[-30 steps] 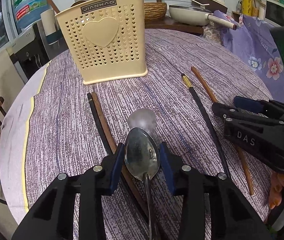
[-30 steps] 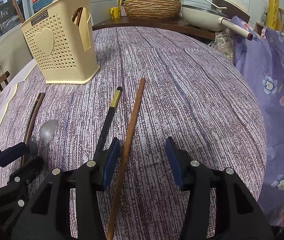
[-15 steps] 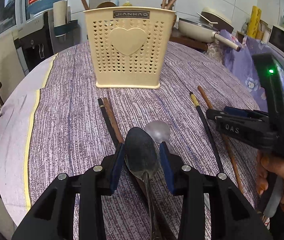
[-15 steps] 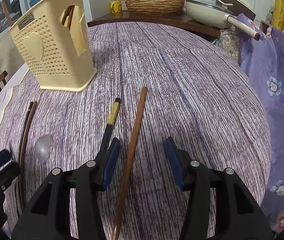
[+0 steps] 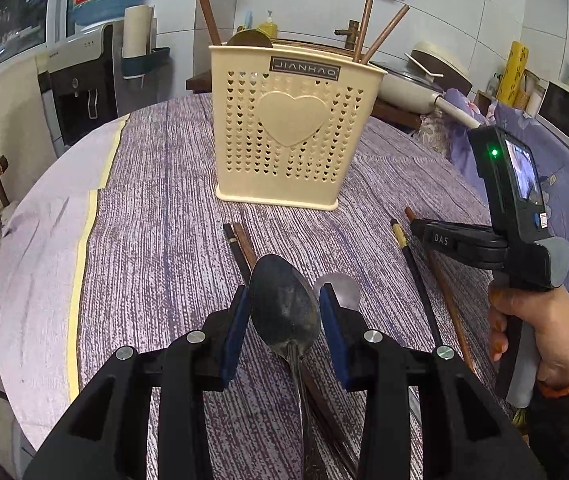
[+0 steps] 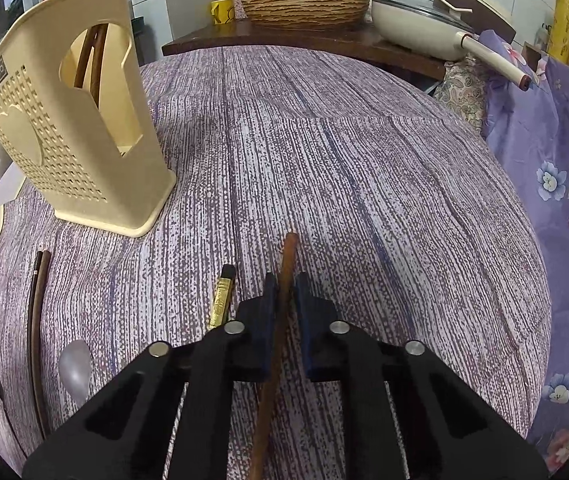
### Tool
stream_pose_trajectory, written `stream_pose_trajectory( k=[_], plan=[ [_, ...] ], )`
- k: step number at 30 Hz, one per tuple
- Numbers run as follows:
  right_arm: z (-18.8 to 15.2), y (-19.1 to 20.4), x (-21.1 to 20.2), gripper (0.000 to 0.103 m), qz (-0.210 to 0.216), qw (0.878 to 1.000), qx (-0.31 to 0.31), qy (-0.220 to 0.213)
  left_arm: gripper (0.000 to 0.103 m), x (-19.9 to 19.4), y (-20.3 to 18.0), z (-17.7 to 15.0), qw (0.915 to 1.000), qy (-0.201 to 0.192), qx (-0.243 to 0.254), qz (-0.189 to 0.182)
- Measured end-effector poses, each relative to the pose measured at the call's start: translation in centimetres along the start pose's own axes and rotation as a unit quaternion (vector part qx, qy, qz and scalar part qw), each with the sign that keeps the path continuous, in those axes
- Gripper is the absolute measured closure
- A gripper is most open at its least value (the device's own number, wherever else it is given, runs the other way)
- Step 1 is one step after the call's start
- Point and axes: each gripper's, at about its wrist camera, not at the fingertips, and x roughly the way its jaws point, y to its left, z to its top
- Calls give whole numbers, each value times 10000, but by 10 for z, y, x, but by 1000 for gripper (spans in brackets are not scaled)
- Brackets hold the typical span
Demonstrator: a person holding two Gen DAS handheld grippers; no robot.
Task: Organize utensils
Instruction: 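Grasp another steel spoon with the left tool while the right tool grasps a wooden chopstick, then lift the held spoon and chopstick up toward the cream holder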
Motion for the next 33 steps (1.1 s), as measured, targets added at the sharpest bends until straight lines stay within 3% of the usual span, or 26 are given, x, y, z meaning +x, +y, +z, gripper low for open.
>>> stream_pose_trajectory(
  k=[6,18,19,20,28,31,33],
  plan=[
    [1,-10,-5,95,349,9991,229,-30,67,-4,3,5,9999,-103,15,-22],
    [11,-20,-106,95,988,9878,299,-1167,68,-29,12,24,9989,-463,-13,-58],
    [10,-20,-116,95,1043,9860,278,-1271,90,-30,14,26,9988,-486,-19,-81],
    [10,-20,-125,95,1089,9843,253,-1368,94,-32,16,29,9988,-481,-32,-99],
    [2,-22,-151,95,1149,9809,119,-1565,94,-26,32,33,9988,-413,-228,-104],
    [1,-24,-152,95,1156,9807,173,-1565,94,-21,43,35,9988,-392,-265,150],
    [2,-24,-150,95,1168,9807,177,-1556,85,-15,48,35,9987,-298,-299,269]
  ],
)
